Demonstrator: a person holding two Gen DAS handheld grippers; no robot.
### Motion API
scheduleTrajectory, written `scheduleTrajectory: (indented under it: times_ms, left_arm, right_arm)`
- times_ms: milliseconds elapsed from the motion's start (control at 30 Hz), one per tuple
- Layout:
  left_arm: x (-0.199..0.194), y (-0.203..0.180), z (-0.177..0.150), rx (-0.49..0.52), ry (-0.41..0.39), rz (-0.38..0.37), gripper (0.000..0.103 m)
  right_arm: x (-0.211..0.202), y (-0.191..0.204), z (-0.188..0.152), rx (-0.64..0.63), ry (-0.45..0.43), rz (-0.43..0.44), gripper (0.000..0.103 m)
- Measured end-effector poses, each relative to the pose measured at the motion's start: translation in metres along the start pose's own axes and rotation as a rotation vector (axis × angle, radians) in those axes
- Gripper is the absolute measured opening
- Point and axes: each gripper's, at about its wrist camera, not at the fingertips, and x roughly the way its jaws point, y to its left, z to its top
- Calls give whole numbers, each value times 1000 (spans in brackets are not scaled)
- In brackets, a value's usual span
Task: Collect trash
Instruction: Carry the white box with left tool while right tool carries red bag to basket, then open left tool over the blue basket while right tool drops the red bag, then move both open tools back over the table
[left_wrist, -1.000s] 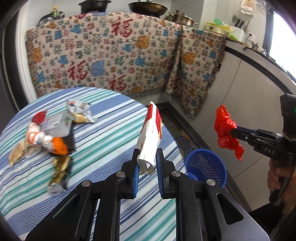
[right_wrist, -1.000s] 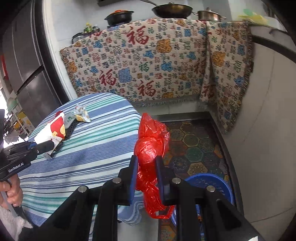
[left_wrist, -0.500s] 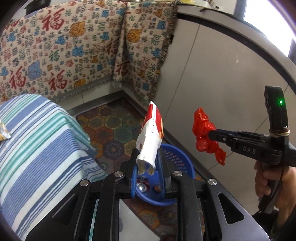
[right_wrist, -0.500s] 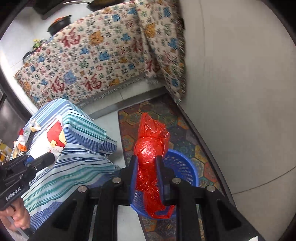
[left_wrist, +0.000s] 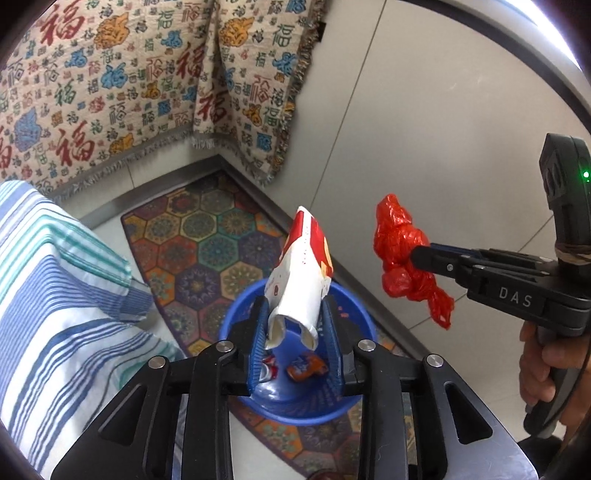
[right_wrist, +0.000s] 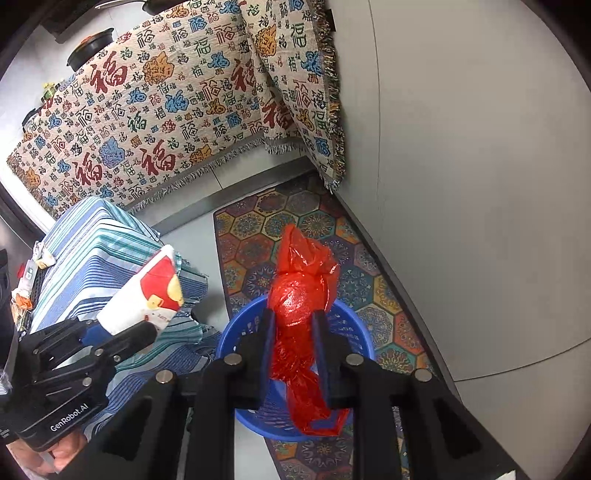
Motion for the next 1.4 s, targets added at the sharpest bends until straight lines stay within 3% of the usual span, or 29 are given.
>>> scheduleTrajectory:
  times_ms: [267,467,567,733,1167,1300,1400]
  left_arm:
    - [25,-5,0,5,36,-19,33]
    - [38,-13,-3,35,43,-30,45]
    - [44,-14,-4,35,46,-35,49]
    - [48,-13,-2,27,45,-49,49]
    - [27,-11,3,12,-5,-52,51]
    - [3,-6,2,25,-40,-44,53]
    - [-27,13,-7,3,-72,-22,59]
  right_arm:
    - [13,-10,0,16,19,1,23]
    - [21,-18,2,48,28,24,25]
    - [22,-17,2,59,30,31,42]
    - [23,-17,4,67,27,37,43]
    - [8,-17,8,72,-32,30,43]
    - [2,-10,10,44,-49,24,43]
    - [-8,9,10,-21,-82,-6,43]
